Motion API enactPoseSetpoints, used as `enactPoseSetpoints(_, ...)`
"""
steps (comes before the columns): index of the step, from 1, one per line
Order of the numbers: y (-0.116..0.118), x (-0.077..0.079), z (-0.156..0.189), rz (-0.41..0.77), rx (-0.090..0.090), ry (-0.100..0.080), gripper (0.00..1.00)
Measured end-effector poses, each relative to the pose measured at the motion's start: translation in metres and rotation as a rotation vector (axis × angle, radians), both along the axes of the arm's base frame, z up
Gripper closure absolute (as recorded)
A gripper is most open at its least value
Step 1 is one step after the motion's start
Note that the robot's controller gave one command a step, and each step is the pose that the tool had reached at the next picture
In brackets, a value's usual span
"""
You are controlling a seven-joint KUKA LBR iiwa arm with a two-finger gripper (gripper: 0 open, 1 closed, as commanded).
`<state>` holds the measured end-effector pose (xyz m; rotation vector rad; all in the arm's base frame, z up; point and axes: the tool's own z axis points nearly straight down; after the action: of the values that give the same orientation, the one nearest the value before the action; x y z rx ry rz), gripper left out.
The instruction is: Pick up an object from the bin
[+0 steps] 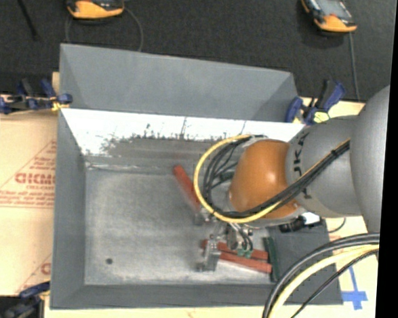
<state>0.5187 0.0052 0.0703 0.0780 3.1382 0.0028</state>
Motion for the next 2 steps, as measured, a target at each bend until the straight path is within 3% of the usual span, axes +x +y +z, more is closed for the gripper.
enactPoseSetpoints(1,-0.0729,-0.0067,0.0001,0.047,-0.005,0.001,0.0)
enactPoseSetpoints(2,-0.0684,-0.0062,0.0001,0.049,-0.002,0.001,1.0)
